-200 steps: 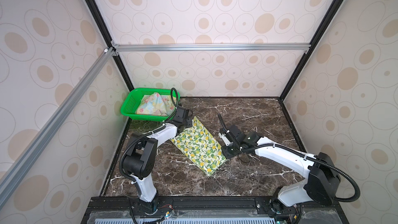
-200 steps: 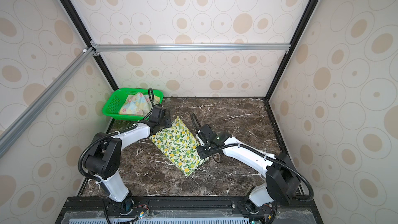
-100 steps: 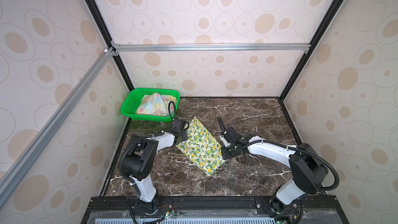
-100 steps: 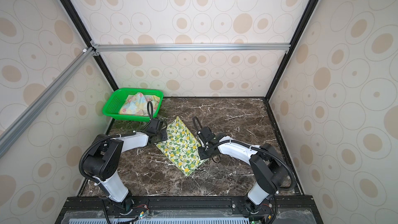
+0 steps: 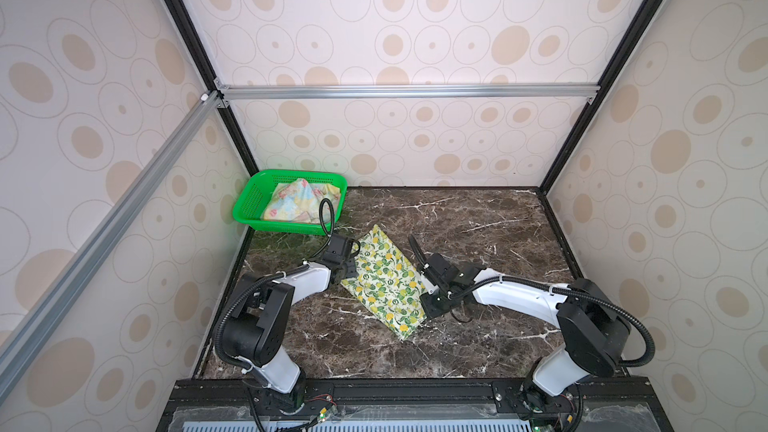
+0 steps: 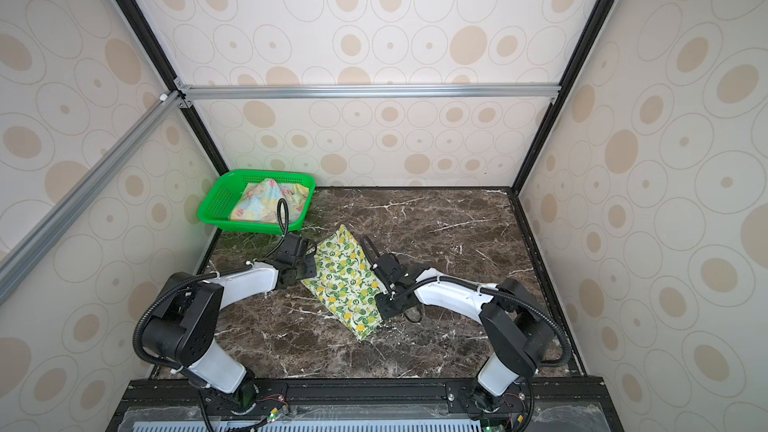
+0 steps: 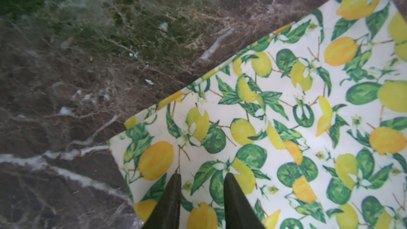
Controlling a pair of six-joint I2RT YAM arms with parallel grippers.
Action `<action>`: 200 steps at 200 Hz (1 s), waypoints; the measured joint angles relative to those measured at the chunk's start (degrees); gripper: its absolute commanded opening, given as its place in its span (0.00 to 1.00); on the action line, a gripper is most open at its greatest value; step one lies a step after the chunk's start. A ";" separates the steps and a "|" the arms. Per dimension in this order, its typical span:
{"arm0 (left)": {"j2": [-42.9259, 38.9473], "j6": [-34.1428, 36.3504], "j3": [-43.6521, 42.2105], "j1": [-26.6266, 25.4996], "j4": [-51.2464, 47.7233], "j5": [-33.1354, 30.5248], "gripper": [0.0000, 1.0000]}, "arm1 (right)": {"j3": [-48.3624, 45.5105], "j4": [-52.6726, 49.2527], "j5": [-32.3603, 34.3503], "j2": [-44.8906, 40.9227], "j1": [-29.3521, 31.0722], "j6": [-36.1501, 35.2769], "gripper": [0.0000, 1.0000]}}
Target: Fold and stack the skirts
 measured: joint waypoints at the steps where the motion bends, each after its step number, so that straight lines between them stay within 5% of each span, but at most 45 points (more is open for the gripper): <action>1: -0.02 0.02 0.00 0.02 0.00 -0.02 0.33 | 0.09 0.00 -0.02 0.02 0.15 0.00 0.00; 56: 0.17 -0.35 0.09 0.76 0.44 -0.50 0.33 | 3.74 0.79 -2.19 4.76 6.08 0.46 0.00; 200: 6.60 -0.70 4.04 2.16 2.16 0.33 0.32 | 5.77 -3.74 -7.50 10.82 5.88 0.26 0.00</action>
